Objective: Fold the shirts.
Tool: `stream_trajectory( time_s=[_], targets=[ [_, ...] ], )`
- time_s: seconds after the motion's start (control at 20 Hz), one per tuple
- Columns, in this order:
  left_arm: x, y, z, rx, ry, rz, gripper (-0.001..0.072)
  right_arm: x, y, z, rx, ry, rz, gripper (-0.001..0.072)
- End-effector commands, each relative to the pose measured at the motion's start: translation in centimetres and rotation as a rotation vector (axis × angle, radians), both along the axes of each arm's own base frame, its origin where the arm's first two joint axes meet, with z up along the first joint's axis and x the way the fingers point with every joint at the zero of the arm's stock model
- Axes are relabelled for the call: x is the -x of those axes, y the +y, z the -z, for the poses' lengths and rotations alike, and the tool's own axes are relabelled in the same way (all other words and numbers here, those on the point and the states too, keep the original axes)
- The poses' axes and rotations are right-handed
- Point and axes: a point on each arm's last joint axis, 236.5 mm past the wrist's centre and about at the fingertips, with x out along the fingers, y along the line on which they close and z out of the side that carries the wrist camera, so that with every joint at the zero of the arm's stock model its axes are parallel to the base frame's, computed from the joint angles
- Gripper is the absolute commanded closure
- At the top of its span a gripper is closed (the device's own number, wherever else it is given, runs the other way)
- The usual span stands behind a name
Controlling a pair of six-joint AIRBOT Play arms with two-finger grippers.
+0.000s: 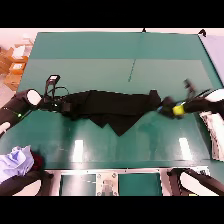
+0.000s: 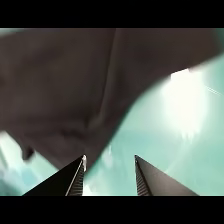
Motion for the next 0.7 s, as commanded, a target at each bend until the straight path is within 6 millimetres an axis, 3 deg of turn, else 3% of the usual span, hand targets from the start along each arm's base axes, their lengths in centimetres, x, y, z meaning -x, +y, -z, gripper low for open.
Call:
stream_trajectory(
  time_s=[0.0,0.25,0.45,0.5,0.6,0.65],
  targets=[
    [0.4,-0.2,0.2,0.004,0.019,0.007,0.0678,4.6,7.1,5.1,-0.032,0.061,-0.028,0.0339],
    [0.6,-0.2,0.2,0.005,0.024,0.008,0.0678,6.1,13.5,8.4,-0.068,0.1,-0.051,0.0339],
    [0.8,-0.2,0.3,0.005,0.033,0.012,0.0678,6.0,16.6,10.1,-0.058,0.116,-0.097,0.0342],
    [0.9,-0.2,0.3,0.005,0.037,0.013,0.0678,5.6,17.1,10.3,-0.057,0.113,-0.11,0.04],
    [1.2,-0.2,0.4,0.001,0.049,0.019,0.0678,4.7,17.7,9.6,-0.059,0.066,-0.166,0.0684],
    [1.4,-0.1,0.5,-0.007,0.06,0.026,0.0677,4.6,17.6,9.0,-0.065,0.062,-0.202,0.0698]
  ],
)
